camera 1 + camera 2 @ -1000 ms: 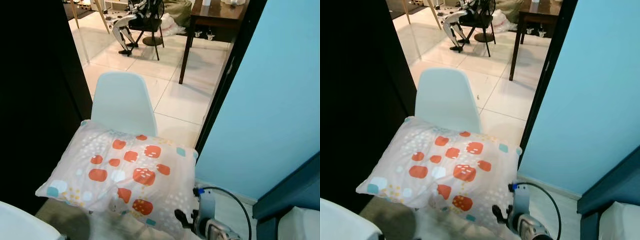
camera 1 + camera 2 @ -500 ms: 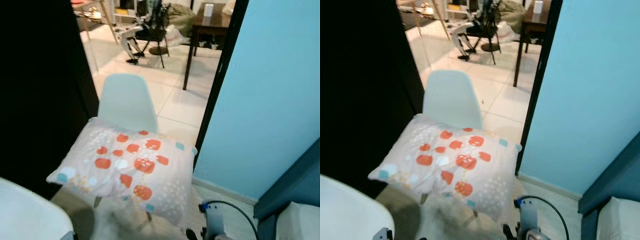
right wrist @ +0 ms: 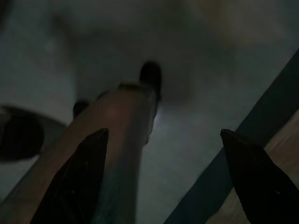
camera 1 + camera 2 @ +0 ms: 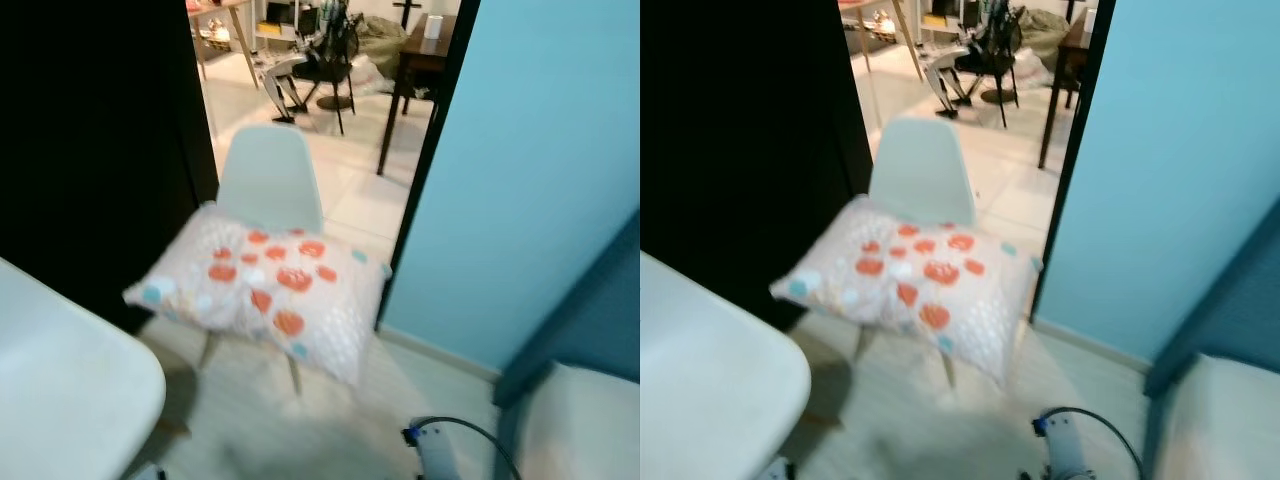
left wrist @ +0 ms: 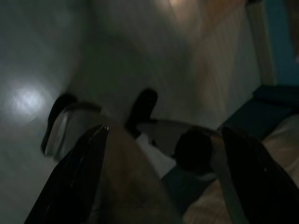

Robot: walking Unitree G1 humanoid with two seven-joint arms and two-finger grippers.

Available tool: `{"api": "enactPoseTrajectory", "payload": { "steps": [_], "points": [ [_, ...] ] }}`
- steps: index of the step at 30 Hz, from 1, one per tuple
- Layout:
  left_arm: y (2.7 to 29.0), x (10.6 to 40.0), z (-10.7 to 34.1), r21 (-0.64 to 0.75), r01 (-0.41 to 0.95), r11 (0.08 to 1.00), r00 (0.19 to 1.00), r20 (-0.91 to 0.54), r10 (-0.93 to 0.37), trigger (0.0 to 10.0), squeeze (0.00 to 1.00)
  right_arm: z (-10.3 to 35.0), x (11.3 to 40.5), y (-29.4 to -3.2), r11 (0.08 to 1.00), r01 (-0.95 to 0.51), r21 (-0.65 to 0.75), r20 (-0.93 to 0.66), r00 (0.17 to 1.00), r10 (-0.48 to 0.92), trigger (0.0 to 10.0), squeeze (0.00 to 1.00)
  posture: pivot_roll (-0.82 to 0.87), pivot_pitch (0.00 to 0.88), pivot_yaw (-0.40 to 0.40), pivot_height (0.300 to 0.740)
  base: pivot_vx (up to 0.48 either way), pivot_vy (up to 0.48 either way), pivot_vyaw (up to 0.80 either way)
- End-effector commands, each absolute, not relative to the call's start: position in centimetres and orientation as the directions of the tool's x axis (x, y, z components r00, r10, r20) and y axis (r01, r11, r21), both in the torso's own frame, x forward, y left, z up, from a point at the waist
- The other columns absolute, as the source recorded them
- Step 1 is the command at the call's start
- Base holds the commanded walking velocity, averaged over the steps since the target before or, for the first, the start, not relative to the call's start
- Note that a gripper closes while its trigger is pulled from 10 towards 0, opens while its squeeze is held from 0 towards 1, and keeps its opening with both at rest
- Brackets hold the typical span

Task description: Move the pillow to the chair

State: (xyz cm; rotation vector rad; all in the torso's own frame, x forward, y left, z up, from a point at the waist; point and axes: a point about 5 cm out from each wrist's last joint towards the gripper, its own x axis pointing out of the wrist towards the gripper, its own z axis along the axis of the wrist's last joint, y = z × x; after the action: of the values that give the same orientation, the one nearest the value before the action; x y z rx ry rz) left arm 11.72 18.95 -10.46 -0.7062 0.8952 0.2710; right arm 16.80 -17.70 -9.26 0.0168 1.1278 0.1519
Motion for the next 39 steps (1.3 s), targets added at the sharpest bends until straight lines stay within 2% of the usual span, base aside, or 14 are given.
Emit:
{"api": "enactPoseTrajectory", "payload": {
  "steps": [1,24,29,32,39],
  "points": [
    [19.01,11.41,-10.56,-0.438,-0.502,0.745,0.601,-0.796,-0.063,10.0,0.00,-9.12,17.16,-17.56,0.988,-0.125,0.086,-0.895,0.425,0.132,10.0,0.00,-0.04,0.060,-0.025,0.740,-0.394,0.000,0.00],
    [18.79,11.60,-10.56,-0.435,-0.493,0.753,0.597,-0.799,-0.071,10.0,0.00,-9.43,16.29,-18.09,0.989,-0.126,0.077,-0.907,0.403,0.122,10.0,0.00,-0.04,0.069,-0.027,0.740,-0.374,0.000,0.00],
    [19.03,11.38,-10.67,-0.397,-0.506,0.766,0.570,-0.820,-0.048,10.0,0.00,-9.45,16.23,-18.23,0.986,-0.154,0.060,-0.914,0.389,0.116,10.0,0.00,-0.04,0.067,-0.031,0.740,0.000,0.000,-0.67],
    [19.01,11.17,-10.76,-0.361,-0.459,0.812,0.546,-0.835,-0.062,10.0,0.00,-9.44,16.22,-18.37,0.985,-0.165,0.046,-0.917,0.384,0.107,10.0,0.00,-0.04,0.063,-0.032,0.740,0.000,0.000,-0.71],
    [18.85,10.92,-10.89,-0.325,-0.414,0.850,0.520,-0.851,-0.072,10.0,0.00,-9.46,16.17,-18.52,0.984,-0.175,0.030,-0.921,0.377,0.095,10.0,0.00,-0.05,0.059,-0.028,0.740,0.000,0.000,-0.71]
  ]
}}
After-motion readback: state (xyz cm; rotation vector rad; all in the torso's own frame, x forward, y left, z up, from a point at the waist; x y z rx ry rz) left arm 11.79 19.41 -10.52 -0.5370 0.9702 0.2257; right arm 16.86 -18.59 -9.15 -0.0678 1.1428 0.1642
